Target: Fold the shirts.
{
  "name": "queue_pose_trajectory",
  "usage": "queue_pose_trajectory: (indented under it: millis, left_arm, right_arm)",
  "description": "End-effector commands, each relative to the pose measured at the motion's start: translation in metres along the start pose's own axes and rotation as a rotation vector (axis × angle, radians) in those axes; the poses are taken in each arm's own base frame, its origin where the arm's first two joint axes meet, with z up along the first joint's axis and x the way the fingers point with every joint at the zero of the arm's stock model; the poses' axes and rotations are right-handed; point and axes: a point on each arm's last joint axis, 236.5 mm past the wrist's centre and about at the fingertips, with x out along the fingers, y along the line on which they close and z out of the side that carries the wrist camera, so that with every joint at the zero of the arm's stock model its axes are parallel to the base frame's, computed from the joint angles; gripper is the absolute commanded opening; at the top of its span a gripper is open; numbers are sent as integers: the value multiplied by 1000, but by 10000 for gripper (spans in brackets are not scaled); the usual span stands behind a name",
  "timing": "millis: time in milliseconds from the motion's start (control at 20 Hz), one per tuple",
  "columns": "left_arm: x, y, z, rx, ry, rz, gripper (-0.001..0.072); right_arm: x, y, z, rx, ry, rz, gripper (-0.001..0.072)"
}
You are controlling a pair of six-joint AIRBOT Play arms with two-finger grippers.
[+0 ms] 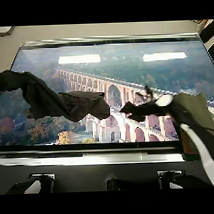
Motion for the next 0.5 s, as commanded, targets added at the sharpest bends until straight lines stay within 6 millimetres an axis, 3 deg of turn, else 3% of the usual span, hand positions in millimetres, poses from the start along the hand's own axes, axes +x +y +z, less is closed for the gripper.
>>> queue_pose_trajectory:
  millis: [0,150,350,450]
  left_arm:
    - [-2,-1,-2,6,0,5,42]
    - [-7,-3,0,25,-11,6,42]
    - [-9,-5,0,37,-17,6,42]
    - [-9,-5,3,37,-27,8,43]
  right_arm:
    - [69,22,4,99,-21,21,640]
    - [94,43,17,101,23,30,640]
    - [104,23,22,158,43,-70,641]
    - [108,29,19,182,49,-50,640]
